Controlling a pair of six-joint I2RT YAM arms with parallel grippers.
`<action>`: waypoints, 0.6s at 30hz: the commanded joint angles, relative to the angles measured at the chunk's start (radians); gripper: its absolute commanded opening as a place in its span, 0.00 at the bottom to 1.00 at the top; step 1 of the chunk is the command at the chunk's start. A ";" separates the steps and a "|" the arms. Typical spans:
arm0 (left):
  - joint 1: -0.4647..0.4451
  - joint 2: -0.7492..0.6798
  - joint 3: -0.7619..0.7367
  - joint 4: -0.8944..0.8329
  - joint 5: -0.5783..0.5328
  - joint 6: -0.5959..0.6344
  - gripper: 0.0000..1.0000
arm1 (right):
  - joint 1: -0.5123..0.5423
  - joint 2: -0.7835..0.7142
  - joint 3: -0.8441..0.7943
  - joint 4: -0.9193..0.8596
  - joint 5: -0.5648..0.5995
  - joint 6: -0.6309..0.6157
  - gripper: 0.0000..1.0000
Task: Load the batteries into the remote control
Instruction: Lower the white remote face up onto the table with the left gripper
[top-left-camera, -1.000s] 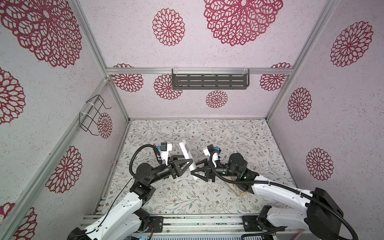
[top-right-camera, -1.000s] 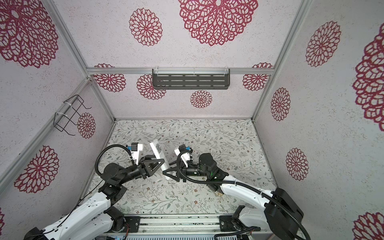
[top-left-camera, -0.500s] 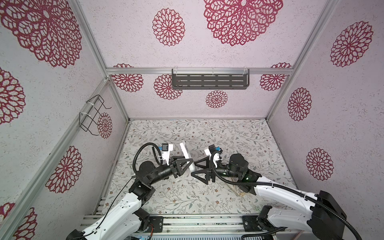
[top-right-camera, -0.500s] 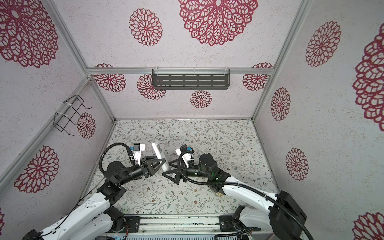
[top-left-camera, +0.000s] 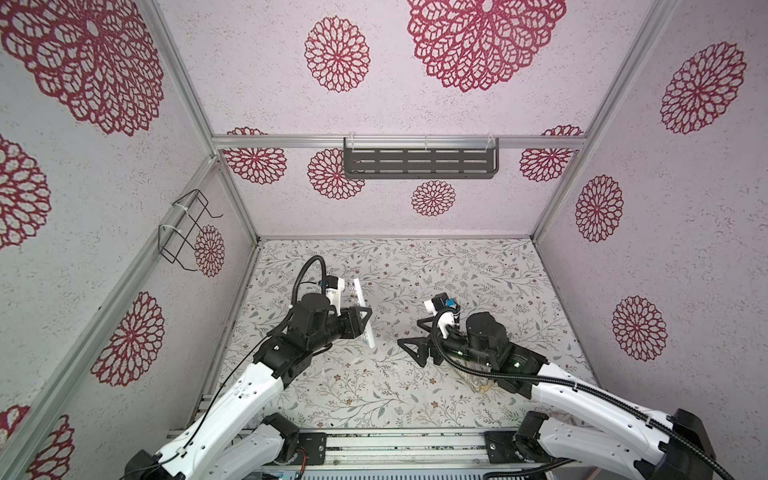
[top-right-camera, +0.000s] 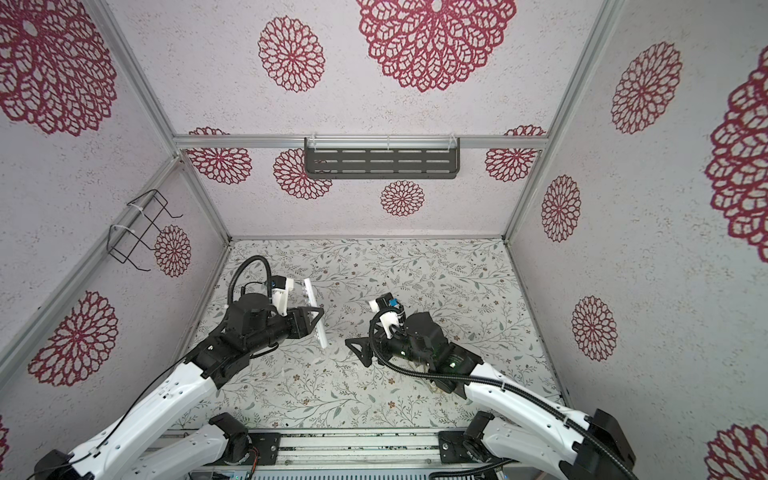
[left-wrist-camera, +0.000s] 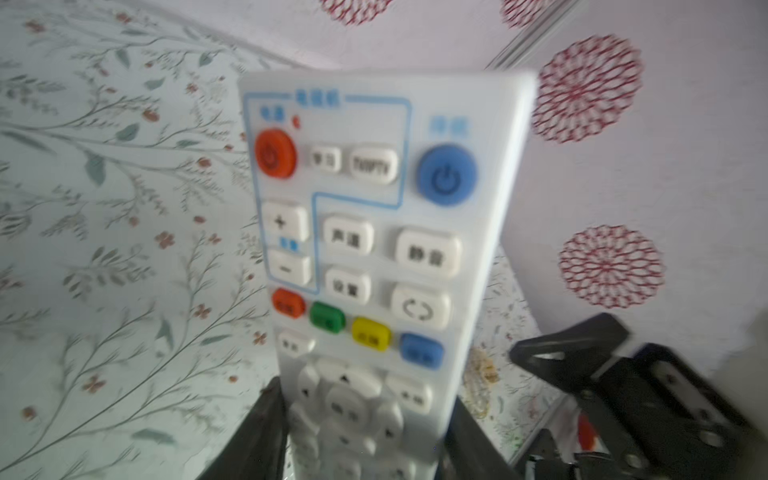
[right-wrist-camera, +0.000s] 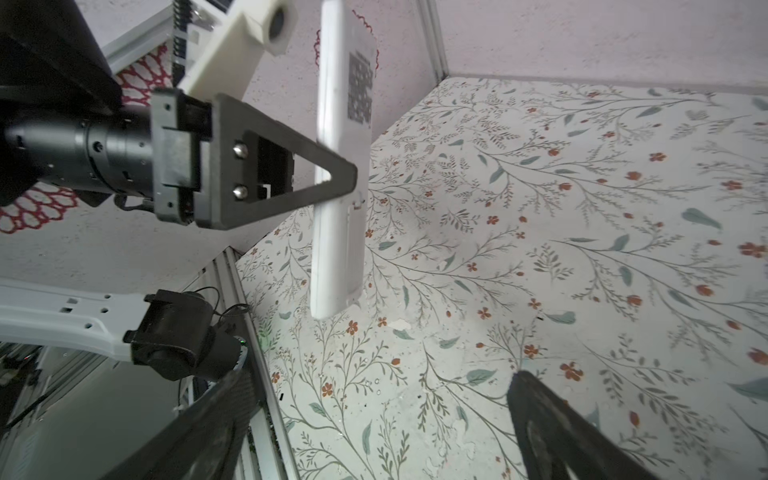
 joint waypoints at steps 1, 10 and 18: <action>0.005 0.114 0.084 -0.245 -0.110 0.076 0.02 | -0.003 -0.078 -0.025 -0.063 0.138 -0.043 0.99; 0.006 0.391 0.225 -0.392 -0.144 0.099 0.00 | -0.003 -0.162 -0.098 -0.162 0.273 -0.053 0.99; 0.005 0.548 0.251 -0.356 -0.148 0.072 0.01 | -0.003 -0.186 -0.148 -0.163 0.293 -0.064 0.99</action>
